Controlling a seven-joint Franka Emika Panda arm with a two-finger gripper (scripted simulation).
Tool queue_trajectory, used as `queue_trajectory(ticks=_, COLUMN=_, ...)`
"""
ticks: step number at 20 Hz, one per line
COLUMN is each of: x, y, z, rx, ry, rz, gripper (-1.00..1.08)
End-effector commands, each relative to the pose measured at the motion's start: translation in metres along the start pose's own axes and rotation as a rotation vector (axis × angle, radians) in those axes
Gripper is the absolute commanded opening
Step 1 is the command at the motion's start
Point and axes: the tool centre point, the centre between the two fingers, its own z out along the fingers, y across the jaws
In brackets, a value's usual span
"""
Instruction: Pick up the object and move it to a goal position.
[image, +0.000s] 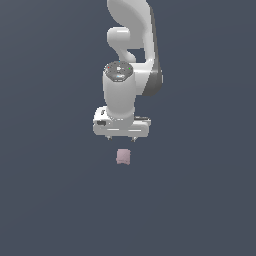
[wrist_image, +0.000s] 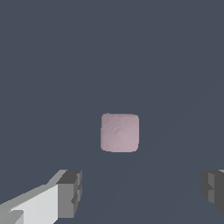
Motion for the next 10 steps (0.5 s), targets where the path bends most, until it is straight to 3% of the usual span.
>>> queue_trajectory(ticks=1, x=0.002, y=-0.001, z=0.011, rx=0.001, ry=-0.003, rz=0.004, gripper=1.0)
queue_trajectory(ticks=10, x=0.011, y=-0.005, z=0.062, rx=0.009, ry=-0.013, rz=0.023, gripper=1.0)
